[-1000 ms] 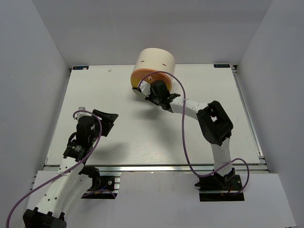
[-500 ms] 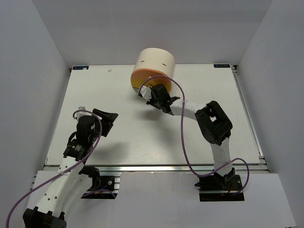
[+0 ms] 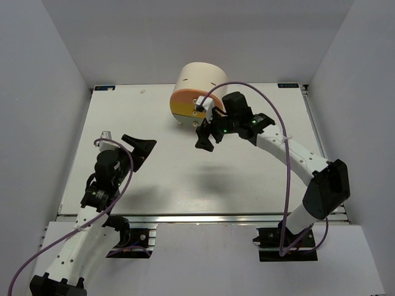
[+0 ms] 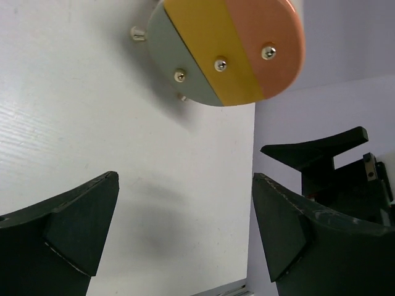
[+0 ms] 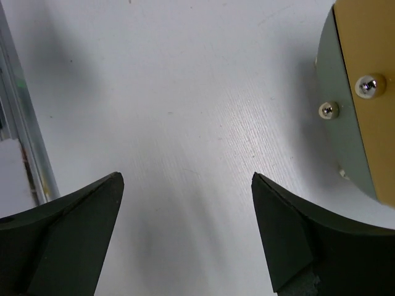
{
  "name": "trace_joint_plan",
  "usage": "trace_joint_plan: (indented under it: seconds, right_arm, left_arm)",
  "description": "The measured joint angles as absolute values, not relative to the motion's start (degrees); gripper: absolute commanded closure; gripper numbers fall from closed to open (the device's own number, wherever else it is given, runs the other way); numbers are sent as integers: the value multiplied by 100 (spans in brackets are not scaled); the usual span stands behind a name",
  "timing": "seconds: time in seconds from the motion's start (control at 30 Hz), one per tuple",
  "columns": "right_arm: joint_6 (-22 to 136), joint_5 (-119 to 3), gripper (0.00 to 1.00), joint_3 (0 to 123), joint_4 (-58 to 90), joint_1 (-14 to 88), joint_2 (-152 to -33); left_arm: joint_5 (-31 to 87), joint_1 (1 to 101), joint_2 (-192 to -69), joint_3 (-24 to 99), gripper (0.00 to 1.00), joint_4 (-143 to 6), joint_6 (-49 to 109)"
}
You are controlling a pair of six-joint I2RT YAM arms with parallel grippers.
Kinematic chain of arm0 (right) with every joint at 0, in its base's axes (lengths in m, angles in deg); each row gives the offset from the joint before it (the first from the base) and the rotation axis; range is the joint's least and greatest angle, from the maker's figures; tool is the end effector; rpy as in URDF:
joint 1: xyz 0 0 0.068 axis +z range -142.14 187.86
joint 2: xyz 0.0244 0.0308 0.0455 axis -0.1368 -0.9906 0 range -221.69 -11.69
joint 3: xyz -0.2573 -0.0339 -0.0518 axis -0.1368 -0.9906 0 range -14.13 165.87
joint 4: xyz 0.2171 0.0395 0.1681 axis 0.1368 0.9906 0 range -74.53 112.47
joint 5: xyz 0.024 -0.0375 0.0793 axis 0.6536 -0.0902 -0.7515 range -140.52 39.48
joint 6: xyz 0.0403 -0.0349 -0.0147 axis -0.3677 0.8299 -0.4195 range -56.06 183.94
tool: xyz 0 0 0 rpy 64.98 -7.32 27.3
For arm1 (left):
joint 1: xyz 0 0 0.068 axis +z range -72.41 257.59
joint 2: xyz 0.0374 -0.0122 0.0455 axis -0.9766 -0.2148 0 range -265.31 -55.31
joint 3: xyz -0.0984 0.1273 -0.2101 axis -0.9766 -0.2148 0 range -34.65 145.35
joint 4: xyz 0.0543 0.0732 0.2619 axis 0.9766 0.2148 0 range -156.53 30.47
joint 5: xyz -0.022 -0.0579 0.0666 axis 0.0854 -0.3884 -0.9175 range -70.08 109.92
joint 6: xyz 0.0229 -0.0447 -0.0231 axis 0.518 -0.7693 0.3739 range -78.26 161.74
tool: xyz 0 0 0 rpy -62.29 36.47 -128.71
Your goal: Sort the legos into containers by color
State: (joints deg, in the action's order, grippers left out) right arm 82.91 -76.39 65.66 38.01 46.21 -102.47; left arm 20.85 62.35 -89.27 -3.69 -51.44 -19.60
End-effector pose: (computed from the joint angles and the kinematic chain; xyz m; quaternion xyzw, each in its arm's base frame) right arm 0.2893 0.2498 0.3184 -0.5047 0.7027 0.2720 0.4213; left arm 0.1723 -0.0477 0.2678 -0.3125 0.7467 -0.3691 0.4567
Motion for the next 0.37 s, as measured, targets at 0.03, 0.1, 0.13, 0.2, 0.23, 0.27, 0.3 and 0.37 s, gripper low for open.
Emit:
trace_joint_plan:
  seconds: [0.03,0.1,0.13,0.2,0.23,0.27,0.3,0.37]
  right_arm:
    - [8118,-7672,11,6568,3843,4577,-10175]
    - [7818,-7682,11,6568,3923,4479,-10085]
    - [7692,-7665,11,6566,3941,4439,-10052]
    - [7438,-7586,11,6546,3939,4372,-9969]
    - [7331,-7534,11,6509,3926,4339,-9908]
    - [7274,-7481,11,6454,3928,4315,-9834]
    - [7220,-7440,11,6393,3921,4302,-9757]
    - [7152,-7381,11,6271,3891,4265,-9631]
  left_arm:
    - [2148,6235,-8955,-365,2,-5223,-1890]
    - [2299,6235,-9071,-321,2,-5361,-1722]
    - [2371,6235,-9137,-280,2,-5404,-1643]
    - [2495,6235,-9301,-166,2,-5505,-1464]
    - [2548,6235,-9364,-98,2,-5522,-1377]
    - [2592,6235,-9412,-35,2,-5546,-1283]
    - [2637,6235,-9447,26,2,-5577,-1197]
    - [2701,6235,-9478,138,2,-5623,-1044]
